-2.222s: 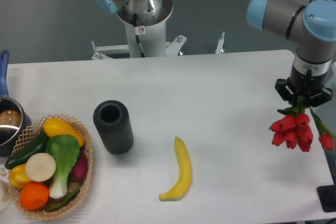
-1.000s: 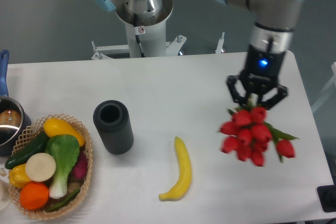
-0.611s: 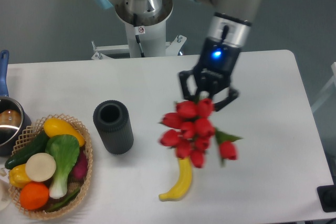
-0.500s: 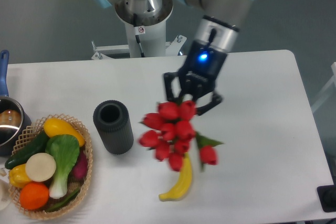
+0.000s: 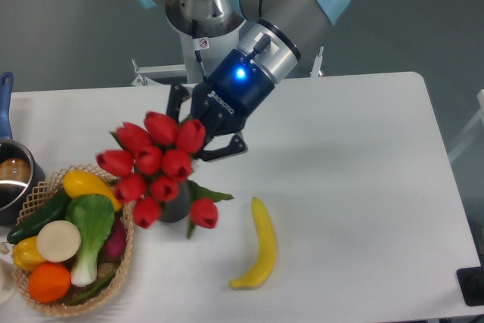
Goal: Insert the flowers into the vase
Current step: 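Carry the red tulips across the table over the black vase, then lower the tulip stems into the black vase opening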
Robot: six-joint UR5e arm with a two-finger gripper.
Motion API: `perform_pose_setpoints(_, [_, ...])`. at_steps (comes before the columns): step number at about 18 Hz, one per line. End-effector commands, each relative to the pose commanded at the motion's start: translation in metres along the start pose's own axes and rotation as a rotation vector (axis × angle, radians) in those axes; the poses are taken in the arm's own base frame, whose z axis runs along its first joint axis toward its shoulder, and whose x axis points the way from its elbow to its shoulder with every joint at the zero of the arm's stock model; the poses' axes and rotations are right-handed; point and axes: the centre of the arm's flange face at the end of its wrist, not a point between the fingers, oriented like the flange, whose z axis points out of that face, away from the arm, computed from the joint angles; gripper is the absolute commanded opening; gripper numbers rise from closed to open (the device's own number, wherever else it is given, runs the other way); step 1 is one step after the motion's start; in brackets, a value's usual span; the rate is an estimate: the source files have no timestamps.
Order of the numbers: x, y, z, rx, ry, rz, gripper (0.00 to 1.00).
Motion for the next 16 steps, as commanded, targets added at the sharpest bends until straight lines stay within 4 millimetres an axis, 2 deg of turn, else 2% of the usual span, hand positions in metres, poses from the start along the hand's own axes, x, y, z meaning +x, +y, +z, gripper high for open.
perform_pose_setpoints(4, [0.001, 0.004, 0.002, 0.006, 0.01, 0.001, 0.03])
perform_pose_setpoints(11, [0.009, 0.035, 0.008, -0.009, 0.018, -0.031, 0.04])
perform_pose_setpoints(16, [0.009, 0.042, 0.011, -0.021, 0.016, -0.033, 0.04])
